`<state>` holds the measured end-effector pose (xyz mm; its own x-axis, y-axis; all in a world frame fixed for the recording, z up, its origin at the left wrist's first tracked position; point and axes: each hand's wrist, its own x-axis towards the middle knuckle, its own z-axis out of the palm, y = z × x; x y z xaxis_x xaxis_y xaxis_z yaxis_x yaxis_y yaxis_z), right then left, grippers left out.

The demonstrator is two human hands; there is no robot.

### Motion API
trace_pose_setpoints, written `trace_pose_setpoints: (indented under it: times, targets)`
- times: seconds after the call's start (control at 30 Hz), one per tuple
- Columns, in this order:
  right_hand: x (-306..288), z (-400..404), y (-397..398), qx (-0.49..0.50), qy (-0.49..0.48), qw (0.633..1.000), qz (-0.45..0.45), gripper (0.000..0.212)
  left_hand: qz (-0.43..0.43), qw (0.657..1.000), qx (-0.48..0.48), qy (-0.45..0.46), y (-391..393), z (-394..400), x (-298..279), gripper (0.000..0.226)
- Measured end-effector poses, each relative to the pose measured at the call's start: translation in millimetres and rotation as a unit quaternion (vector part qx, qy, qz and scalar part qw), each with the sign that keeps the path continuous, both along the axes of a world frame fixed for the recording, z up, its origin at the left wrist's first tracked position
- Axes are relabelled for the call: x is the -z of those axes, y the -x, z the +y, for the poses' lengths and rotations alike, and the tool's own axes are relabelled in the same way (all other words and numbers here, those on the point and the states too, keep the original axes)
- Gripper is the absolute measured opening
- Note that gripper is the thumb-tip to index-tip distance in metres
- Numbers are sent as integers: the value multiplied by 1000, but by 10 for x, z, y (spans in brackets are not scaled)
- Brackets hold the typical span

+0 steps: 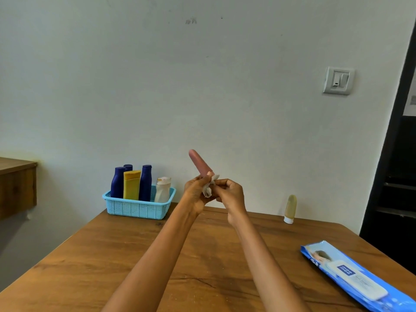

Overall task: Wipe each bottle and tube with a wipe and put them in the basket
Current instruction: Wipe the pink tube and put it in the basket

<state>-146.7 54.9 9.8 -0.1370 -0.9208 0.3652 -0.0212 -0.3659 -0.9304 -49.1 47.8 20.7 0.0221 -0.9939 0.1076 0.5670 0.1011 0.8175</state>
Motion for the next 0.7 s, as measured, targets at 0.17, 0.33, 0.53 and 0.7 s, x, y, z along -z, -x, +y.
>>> trace_pose_setpoints:
  times: [0.17, 0.33, 0.53, 0.7]
  targets:
    - [2, -22, 88, 54, 27, 998, 12, 16, -21, 1000, -9, -16, 19, 18, -11, 29]
    - [28, -17, 95, 45, 34, 998, 30, 11, -37, 999, -19, 2, 30, 20, 1, 38]
    - [-159, 1, 309, -22, 0, 999, 50, 17, -166, 983, -65, 48, 3, 15, 39, 52]
    - [-178, 16, 369, -63, 19, 996, 59, 29, -287, 955, -42, 67, 148, 72, 15, 51]
